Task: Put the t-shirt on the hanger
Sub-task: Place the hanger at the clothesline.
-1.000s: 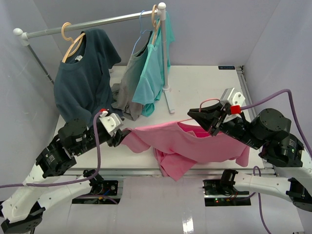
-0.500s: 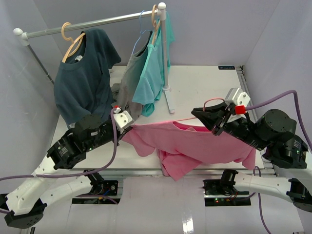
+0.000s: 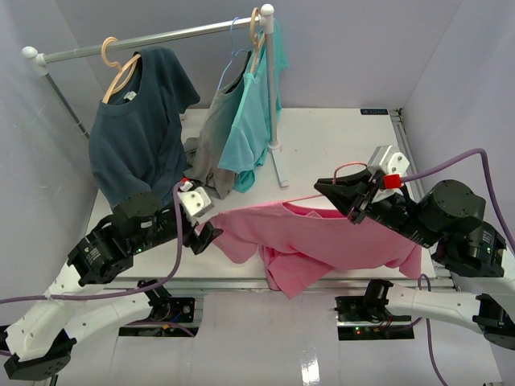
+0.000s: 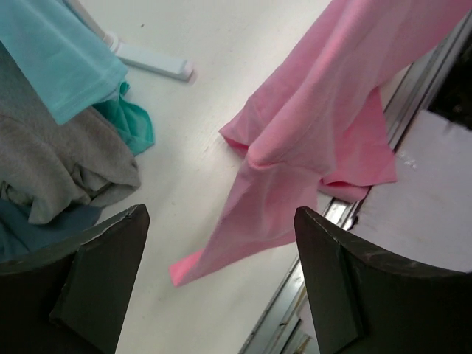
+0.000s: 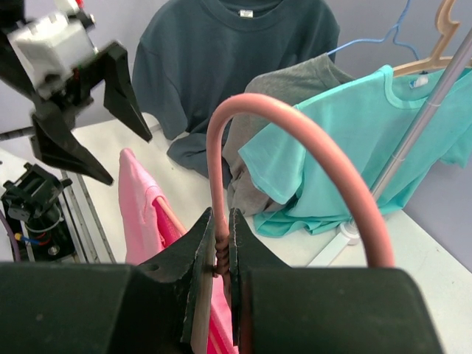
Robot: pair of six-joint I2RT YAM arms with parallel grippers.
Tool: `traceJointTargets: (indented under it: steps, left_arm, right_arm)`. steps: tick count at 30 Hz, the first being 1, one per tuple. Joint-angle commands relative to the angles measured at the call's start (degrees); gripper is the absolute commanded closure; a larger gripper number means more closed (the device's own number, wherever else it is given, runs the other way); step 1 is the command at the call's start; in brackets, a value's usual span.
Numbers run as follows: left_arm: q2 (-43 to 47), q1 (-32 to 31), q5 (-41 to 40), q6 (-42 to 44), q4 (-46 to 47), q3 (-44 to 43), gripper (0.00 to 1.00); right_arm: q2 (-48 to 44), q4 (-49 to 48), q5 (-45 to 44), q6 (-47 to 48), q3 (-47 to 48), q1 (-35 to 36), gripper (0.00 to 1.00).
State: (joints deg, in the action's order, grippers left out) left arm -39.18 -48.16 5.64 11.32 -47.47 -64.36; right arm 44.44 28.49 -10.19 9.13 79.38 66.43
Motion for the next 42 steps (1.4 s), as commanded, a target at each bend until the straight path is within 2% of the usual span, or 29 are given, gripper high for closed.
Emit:
traceJointTargets:
  steps: [1,3,7,10,12,15,24,42]
  left_arm:
    - [0.1,0.0,2.8,1.0,0.8,-9.6,0.02]
    - [-1.1,-0.1,3.7,1.3,0.9,-14.5,0.02]
    - [-6.3,0.0,14.7,2.9,0.9,-19.1,0.02]
    - [-14.8,0.0,20.5,3.6,-3.3,-21.9,0.02]
    - [-20.0,0.0,21.5,4.1,-4.7,-22.0,0.04]
    - [-23.0,-0.1,22.8,4.6,-4.2,-20.8,0.06]
    - [-22.7,0.0,25.8,5.4,-1.0,-16.4,0.07]
    - [-23.4,-0.1,25.7,6.4,-2.0,-16.1,0.09]
  right_arm:
    - [0.4,-4.7,1.8,-0.8,-1.7,0.1,0.92]
    - [0.4,-5.1,2.8,-1.2,-2.3,0.1,0.92]
    - [1.4,-5.6,5.4,-1.8,-3.2,0.1,0.92]
    - [3.0,-6.2,5.7,-1.9,-3.3,0.1,0.92]
    - [3.8,-6.4,6.0,-1.9,-2.7,0.2,0.92]
    - [5.0,-6.6,6.6,-1.8,-1.8,0.2,0.92]
    - [6.1,-8.1,7.1,-1.7,-2.1,0.1,0.92]
    - [9.5,-11.0,8.2,-2.3,-2.0,0.2,0.92]
